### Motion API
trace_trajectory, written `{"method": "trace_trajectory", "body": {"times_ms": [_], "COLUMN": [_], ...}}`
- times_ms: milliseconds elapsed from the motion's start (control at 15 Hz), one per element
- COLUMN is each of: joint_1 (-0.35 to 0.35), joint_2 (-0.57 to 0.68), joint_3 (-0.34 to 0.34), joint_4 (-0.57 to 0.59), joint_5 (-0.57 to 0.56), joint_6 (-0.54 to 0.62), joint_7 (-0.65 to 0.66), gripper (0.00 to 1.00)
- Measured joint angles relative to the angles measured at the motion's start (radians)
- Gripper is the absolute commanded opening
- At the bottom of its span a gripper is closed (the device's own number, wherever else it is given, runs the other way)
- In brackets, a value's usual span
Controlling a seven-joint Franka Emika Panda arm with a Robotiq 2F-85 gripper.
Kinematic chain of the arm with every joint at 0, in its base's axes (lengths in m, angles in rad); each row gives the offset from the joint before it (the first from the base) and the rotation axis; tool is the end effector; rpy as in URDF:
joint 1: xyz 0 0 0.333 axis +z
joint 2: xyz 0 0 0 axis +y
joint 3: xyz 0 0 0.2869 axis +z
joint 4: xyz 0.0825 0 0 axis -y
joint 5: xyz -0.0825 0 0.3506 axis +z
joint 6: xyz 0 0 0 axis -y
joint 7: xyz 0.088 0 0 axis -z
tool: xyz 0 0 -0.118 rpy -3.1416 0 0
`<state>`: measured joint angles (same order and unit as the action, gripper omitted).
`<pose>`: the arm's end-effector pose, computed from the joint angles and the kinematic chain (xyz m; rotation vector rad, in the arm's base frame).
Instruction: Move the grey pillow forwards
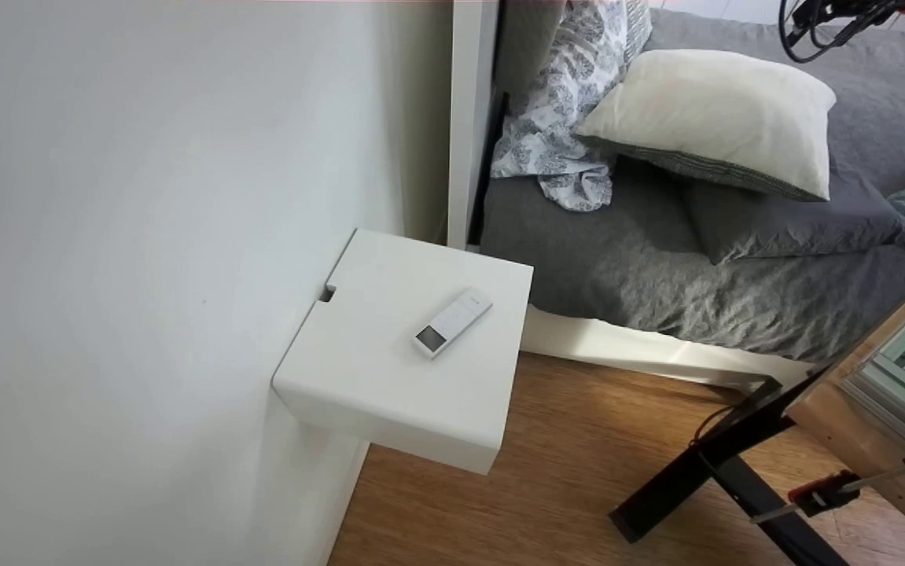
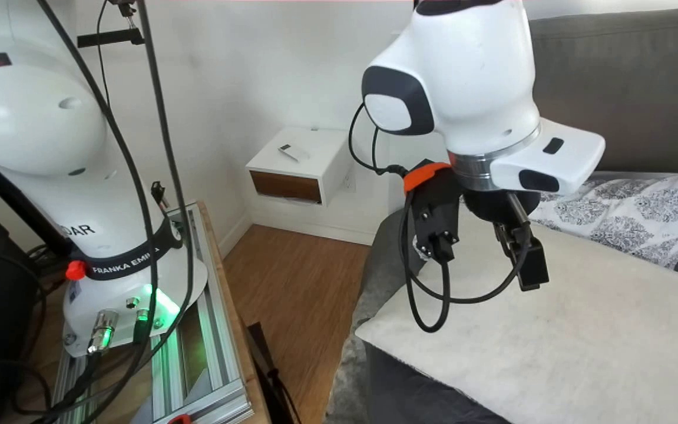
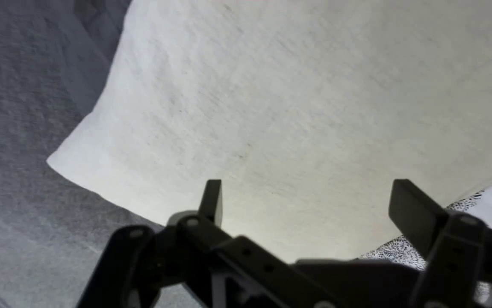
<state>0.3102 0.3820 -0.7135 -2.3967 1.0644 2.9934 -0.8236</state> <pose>0.4117 -0.2556 0.2204 2.8499 -0.7751 0.5427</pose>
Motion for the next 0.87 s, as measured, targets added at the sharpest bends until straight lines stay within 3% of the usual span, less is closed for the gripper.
{"method": "trace_trajectory", "body": {"times_ms": [200,467,533,667,867], "joint_1": [0.132,0.262,0.231,0.111,0.089], "joint_2": [-0.082,-0.215,-0.247,-0.275,-0.273], "joint_3": [-0.204,-0.455,-0.448,-0.337,-0.295], "joint_4": [-0.067,-0.090,-0.090,-0.091,-0.092], "joint_5": [-0.195,-0.399,-0.465,-0.542,-0.550], "joint_6": [-0.035,-0.106,-0.104,-0.088,-0.081], "joint_7": [0.092,0.095,0.120,0.178,0.197], "gripper": [1.00,1.00,1.00,1.00,1.00]}}
